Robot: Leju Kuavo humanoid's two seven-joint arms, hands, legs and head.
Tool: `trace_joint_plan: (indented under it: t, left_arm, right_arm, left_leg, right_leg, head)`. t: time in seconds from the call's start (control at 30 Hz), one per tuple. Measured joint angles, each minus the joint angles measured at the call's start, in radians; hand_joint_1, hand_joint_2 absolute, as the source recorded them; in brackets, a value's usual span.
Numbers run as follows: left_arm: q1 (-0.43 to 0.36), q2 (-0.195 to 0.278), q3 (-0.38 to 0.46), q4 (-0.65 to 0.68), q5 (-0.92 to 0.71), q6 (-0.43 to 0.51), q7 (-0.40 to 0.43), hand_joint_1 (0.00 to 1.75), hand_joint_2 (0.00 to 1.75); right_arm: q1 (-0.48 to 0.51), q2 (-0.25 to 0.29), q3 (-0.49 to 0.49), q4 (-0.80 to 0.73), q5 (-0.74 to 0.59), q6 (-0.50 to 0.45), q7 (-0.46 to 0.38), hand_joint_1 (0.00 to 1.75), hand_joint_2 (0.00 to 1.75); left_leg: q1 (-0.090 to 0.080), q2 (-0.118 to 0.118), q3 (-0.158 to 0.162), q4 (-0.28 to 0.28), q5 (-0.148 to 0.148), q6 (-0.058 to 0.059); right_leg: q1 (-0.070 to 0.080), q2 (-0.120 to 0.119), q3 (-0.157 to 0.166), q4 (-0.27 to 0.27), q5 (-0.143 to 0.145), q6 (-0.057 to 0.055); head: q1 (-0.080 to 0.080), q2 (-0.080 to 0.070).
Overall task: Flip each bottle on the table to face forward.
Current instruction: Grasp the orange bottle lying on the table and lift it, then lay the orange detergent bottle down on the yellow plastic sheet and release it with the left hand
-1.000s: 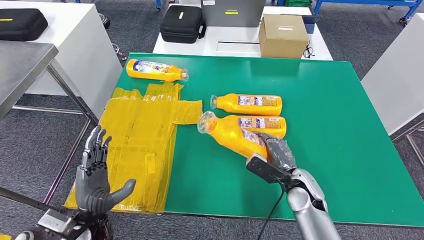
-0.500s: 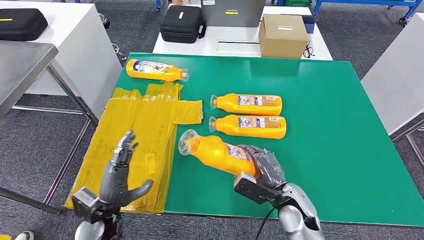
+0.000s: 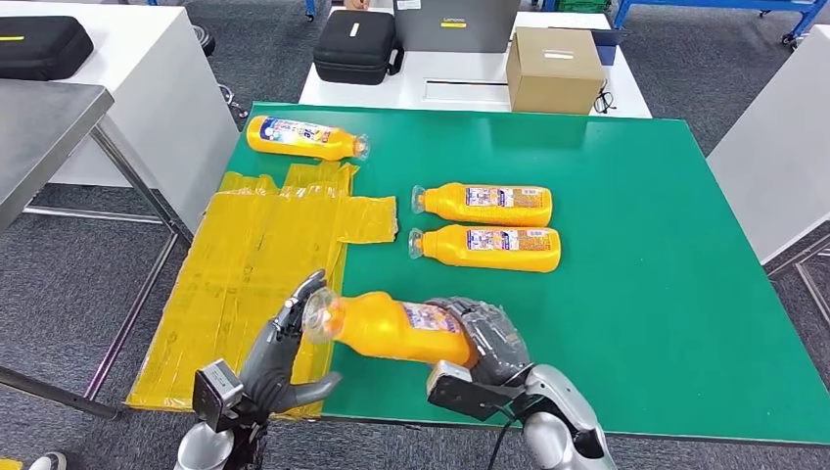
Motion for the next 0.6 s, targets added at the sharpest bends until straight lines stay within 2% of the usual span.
trace_joint_plan:
  t: [0.33,0.53,0.57,0.6]
  left_arm:
    - [-0.029,0.008,-0.040,0.017,0.020,-0.007,0.010,0.00,1.75]
    - [-0.034,0.014,-0.068,0.026,0.014,0.009,0.001,0.00,1.75]
    - [-0.033,0.016,-0.073,0.028,0.012,0.010,0.000,0.03,1.75]
    - [-0.033,0.018,-0.078,0.030,0.009,0.011,-0.001,0.17,1.75]
  right_arm:
    - [-0.019,0.007,0.096,0.004,0.013,0.053,0.004,1.75,1.75]
    - [-0.020,-0.013,0.153,0.028,-0.016,0.051,0.003,1.75,1.75]
    - [-0.021,-0.017,0.159,0.034,-0.019,0.051,0.001,1.75,1.75]
    - [-0.022,-0.020,0.164,0.039,-0.022,0.051,0.001,1.75,1.75]
  left_leg:
    - [0.000,0.000,0.000,0.000,0.000,0.000]
    - [0.000,0.000,0.000,0.000,0.000,0.000]
    - [0.000,0.000,0.000,0.000,0.000,0.000]
    - [0.000,0.000,0.000,0.000,0.000,0.000]
  right_leg:
    - [0.000,0.000,0.000,0.000,0.000,0.000]
    - [0.000,0.000,0.000,0.000,0.000,0.000]
    - [0.000,0.000,0.000,0.000,0.000,0.000]
    - [0.000,0.000,0.000,0.000,0.000,0.000]
  head:
    - [0.000,0.000]
    - [0.000,0.000]
    - [0.000,0.000]
    - [0.000,0.000]
